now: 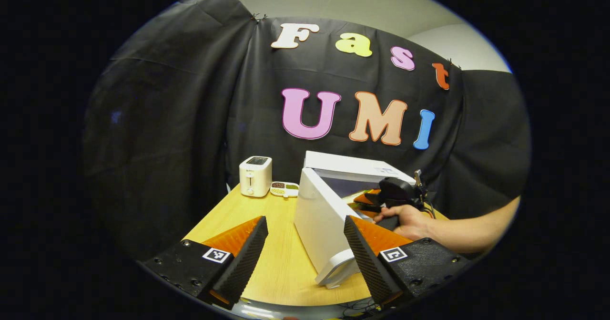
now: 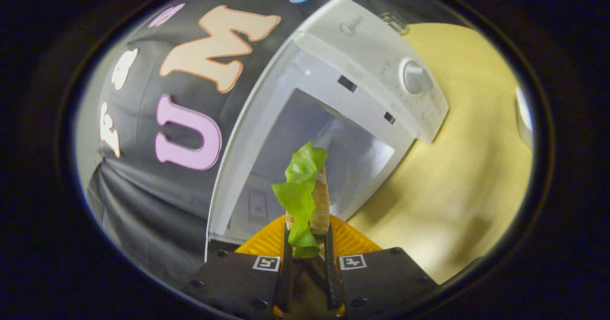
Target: Open the microwave oven with the left hand, put the food in, and close the microwave oven.
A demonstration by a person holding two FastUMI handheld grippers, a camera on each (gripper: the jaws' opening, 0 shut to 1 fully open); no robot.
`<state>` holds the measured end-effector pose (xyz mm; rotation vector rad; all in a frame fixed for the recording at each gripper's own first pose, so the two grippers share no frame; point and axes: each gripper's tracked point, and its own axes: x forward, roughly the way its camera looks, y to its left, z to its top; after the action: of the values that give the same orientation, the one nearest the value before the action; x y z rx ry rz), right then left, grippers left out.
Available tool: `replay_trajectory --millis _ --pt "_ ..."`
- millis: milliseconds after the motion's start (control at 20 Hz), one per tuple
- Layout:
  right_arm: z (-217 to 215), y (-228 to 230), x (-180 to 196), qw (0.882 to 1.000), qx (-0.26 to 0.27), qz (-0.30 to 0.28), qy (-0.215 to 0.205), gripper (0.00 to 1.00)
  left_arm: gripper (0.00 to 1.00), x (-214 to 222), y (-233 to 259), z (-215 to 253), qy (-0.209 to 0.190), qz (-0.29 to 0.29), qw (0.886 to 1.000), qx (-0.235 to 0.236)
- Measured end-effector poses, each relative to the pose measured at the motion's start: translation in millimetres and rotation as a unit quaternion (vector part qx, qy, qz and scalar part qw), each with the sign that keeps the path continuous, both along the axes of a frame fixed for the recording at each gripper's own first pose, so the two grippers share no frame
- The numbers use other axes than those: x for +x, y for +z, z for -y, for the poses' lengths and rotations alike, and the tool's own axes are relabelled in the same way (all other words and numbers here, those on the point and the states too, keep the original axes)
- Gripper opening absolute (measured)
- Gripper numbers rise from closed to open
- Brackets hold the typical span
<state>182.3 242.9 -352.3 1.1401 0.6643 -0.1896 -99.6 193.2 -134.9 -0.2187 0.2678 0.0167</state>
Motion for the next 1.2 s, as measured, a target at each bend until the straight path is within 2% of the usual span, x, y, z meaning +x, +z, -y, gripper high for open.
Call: replay_trajectory --millis 100,250,500,800,850,950,1000,1050,1100,1150,1200 --pt "-4 -10 19 0.999 0.040 -0.009 -0.036 0.30 0.98 -3 -1 -11 0.010 -0.002 1.000 0.009" --pt "-8 -27 36 0.995 0.072 -0.020 -0.066 0.30 0.98 -5 -4 -20 0.024 -0.006 1.000 -0.002" --pt "7 -37 60 0.988 0.086 -0.018 -0.124 0.30 0.98 -13 -10 -27 0.039 -0.016 0.999 -0.007" --pt "9 -47 65 0.988 0.084 -0.026 -0.130 0.29 0.98 -13 -12 -26 0.039 -0.021 0.999 -0.013" --pt "4 -52 63 0.988 0.080 -0.036 -0.125 0.37 0.98 -13 -11 -25 0.038 -0.021 0.999 -0.011" --pt "7 -55 56 0.990 0.067 -0.046 -0.117 0.35 0.98 -12 -11 -22 0.034 -0.021 0.999 -0.012" --pt "8 -55 53 0.991 0.062 -0.048 -0.110 0.41 0.98 -12 -12 -21 0.032 -0.023 0.999 -0.012" --pt "7 -54 51 0.992 0.060 -0.046 -0.101 0.56 0.98 -12 -11 -19 0.030 -0.024 0.999 -0.012" --pt "7 -55 48 0.993 0.057 -0.048 -0.094 0.87 0.99 -11 -9 -18 0.029 -0.021 0.999 -0.011" --pt "6 -54 44 0.993 0.057 -0.051 -0.087 0.73 0.99 -9 -7 -17 0.026 -0.020 0.999 -0.008" --pt "6 -54 41 0.994 0.056 -0.053 -0.080 0.74 0.98 -8 -8 -16 0.024 -0.020 1.000 -0.005"
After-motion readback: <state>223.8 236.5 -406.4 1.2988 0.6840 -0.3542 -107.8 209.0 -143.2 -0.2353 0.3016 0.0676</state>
